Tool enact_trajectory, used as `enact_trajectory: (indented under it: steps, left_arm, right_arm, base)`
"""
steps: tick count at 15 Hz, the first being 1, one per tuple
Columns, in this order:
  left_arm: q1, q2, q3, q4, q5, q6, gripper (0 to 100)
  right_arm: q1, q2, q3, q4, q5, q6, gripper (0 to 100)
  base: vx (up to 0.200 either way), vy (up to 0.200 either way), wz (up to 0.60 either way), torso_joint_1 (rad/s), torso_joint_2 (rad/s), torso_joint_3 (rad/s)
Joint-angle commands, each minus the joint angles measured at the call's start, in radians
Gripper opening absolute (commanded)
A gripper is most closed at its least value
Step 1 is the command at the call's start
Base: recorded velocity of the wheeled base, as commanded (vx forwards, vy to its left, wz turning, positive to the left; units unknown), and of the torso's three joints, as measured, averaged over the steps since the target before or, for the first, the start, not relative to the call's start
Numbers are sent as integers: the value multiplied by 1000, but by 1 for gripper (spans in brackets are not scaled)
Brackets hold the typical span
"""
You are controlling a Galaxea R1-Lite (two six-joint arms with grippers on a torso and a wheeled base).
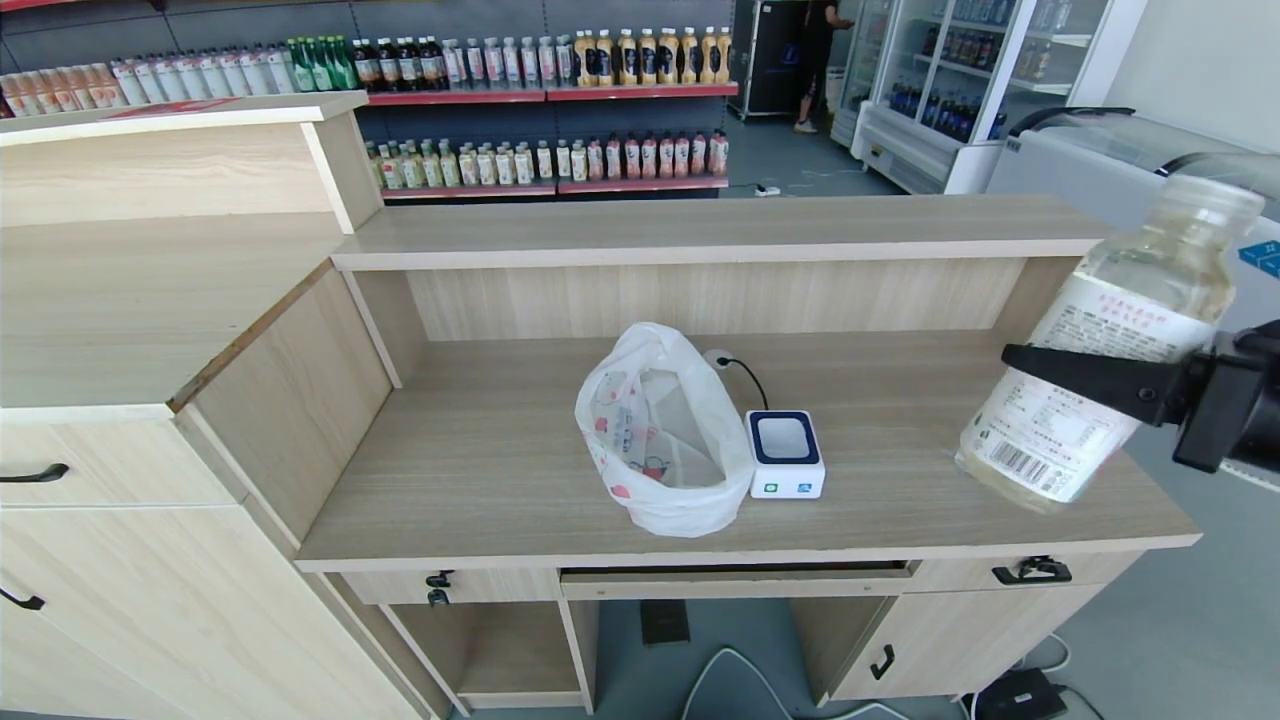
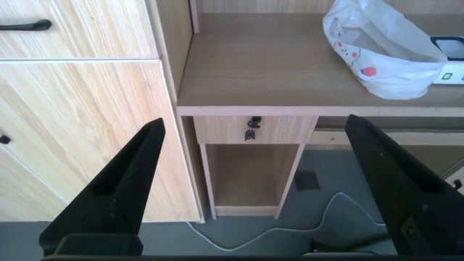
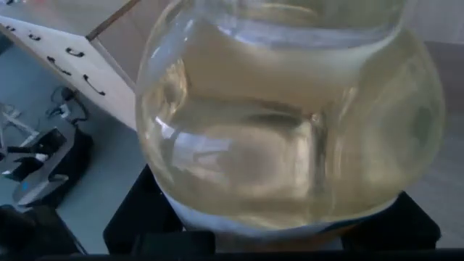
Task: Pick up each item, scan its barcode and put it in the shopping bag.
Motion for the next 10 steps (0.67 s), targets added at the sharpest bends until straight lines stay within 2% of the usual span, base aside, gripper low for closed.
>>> enact_trajectory:
  steps: [1,3,4,10]
  left_arm:
    - [1,2,0,0,0,0,100]
    - [1,2,0,0,0,0,100]
    - [1,2,0,0,0,0,100]
    - [1,2,0,0,0,0,100]
  right_arm:
    - [-84,147,62,-120,-172,-128,0]
    - [-160,227,162,-286,-276,-395,0]
    - [-189,246,192,-359,-294,-504,0]
    - [-255,290,189,-552,-293,-768,0]
  base:
    - [0,0,0,0,0,0]
    - [0,0,0,0,0,0]
    - [0,0,0,0,0,0]
    - [0,0,0,0,0,0]
